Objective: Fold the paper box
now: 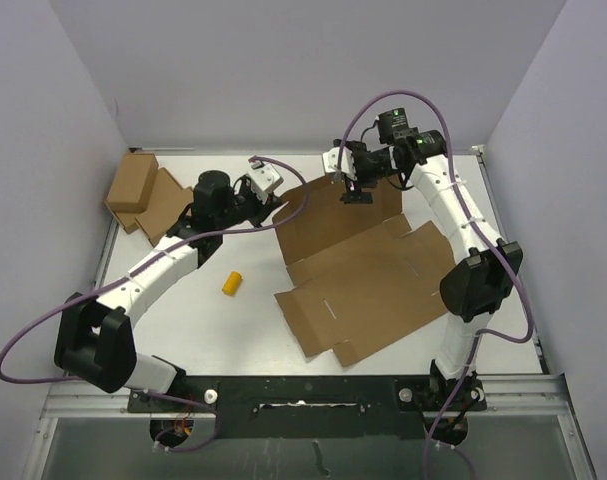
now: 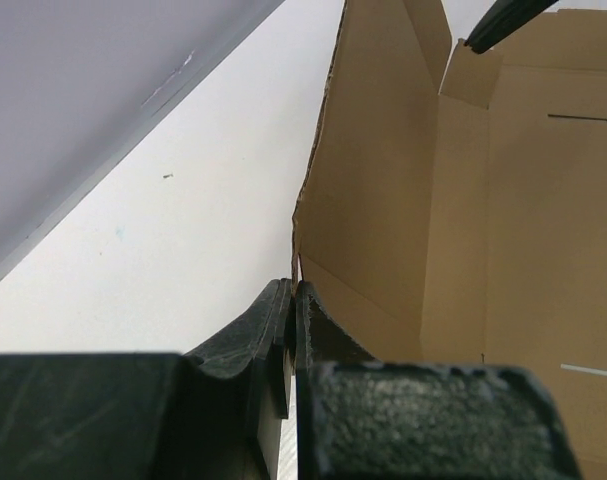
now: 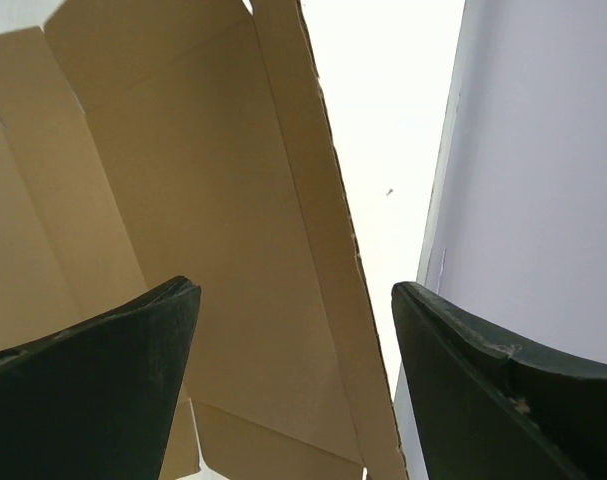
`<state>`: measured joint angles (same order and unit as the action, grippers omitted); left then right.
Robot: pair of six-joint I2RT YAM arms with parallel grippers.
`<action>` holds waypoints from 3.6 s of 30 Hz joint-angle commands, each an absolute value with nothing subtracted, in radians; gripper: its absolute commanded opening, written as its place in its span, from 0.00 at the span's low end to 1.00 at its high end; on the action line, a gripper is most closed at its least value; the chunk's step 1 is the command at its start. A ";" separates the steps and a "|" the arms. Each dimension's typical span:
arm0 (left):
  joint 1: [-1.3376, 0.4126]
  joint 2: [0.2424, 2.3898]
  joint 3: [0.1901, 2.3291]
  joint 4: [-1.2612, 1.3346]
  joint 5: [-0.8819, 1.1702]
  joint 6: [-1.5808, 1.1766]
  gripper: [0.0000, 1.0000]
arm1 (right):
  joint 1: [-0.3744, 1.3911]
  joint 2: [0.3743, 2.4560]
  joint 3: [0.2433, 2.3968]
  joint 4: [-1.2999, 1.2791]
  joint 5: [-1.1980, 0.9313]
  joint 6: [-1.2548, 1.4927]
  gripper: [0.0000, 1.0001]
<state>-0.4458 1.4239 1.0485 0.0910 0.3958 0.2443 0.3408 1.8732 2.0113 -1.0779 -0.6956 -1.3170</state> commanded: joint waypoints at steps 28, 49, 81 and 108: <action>-0.385 1.337 1.111 0.210 0.683 0.026 0.58 | 0.345 1.835 2.056 -1.074 -0.647 -1.356 0.00; -0.349 1.533 1.346 -0.082 0.824 0.161 0.70 | 0.353 1.842 2.087 -1.109 -0.710 -1.337 0.00; -0.374 1.576 1.339 -0.190 0.818 0.328 0.68 | 0.353 1.841 2.096 -1.100 -0.698 -1.303 0.00; -0.364 1.606 1.157 0.246 0.880 0.100 0.03 | 0.354 1.831 2.076 -1.089 -0.718 -1.277 0.00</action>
